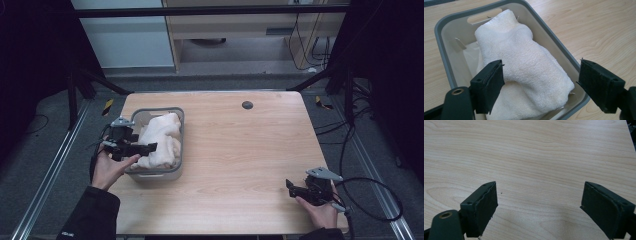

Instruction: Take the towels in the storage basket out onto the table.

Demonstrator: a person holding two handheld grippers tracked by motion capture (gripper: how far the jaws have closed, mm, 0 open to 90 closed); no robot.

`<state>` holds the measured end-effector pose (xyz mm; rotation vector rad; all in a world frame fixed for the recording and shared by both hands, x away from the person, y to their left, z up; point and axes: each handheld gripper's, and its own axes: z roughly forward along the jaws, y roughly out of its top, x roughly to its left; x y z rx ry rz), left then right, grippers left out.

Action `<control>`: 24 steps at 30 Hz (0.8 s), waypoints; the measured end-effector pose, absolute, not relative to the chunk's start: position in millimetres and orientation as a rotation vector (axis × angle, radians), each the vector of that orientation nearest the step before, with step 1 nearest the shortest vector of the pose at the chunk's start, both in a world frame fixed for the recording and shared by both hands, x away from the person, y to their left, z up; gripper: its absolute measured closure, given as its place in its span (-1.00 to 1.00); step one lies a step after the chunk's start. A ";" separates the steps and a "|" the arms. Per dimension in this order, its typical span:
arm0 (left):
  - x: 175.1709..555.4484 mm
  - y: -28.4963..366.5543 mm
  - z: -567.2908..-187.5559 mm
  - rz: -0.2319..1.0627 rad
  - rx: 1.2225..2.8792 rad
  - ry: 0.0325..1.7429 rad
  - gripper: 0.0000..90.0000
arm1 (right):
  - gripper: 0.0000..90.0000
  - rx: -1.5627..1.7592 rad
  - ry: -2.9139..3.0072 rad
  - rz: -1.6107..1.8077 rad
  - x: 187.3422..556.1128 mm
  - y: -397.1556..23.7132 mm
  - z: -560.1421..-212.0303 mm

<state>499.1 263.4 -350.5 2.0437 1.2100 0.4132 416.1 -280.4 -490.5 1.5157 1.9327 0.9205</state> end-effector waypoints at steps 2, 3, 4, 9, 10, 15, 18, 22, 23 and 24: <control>502.1 262.1 -351.3 0.409 2.054 1.217 -0.57 | -0.70 1.517 1.934 0.920 416.1 -280.2 -490.5; 503.5 261.5 -351.4 0.409 2.059 1.221 -0.57 | -0.70 1.518 1.936 0.921 416.1 -280.2 -490.6; 505.3 261.1 -351.5 0.406 2.063 1.224 -0.57 | -0.71 1.517 1.939 0.921 416.3 -280.2 -490.8; 512.1 259.8 -352.5 0.406 2.076 1.243 -0.61 | -0.71 1.517 1.945 0.917 416.7 -280.0 -491.3; 513.4 259.5 -352.7 0.406 2.080 1.244 -0.61 | -0.71 1.517 1.945 0.917 416.7 -280.0 -491.3; 521.1 256.4 -355.7 0.389 2.104 1.259 -0.64 | -0.71 1.511 1.945 0.911 417.3 -280.7 -491.8; 523.5 255.2 -356.3 0.387 2.111 1.264 -0.65 | -0.71 1.510 1.947 0.913 417.4 -281.0 -491.8; 528.6 253.3 -358.0 0.373 2.124 1.281 -0.66 | -0.71 1.511 1.948 0.912 417.5 -280.9 -491.9; 529.5 253.0 -358.3 0.374 2.126 1.281 -0.67 | -0.72 1.516 1.949 0.915 417.5 -280.5 -491.9; 530.6 252.3 -358.8 0.370 2.126 1.285 -0.67 | -0.72 1.516 1.949 0.915 417.5 -280.5 -491.9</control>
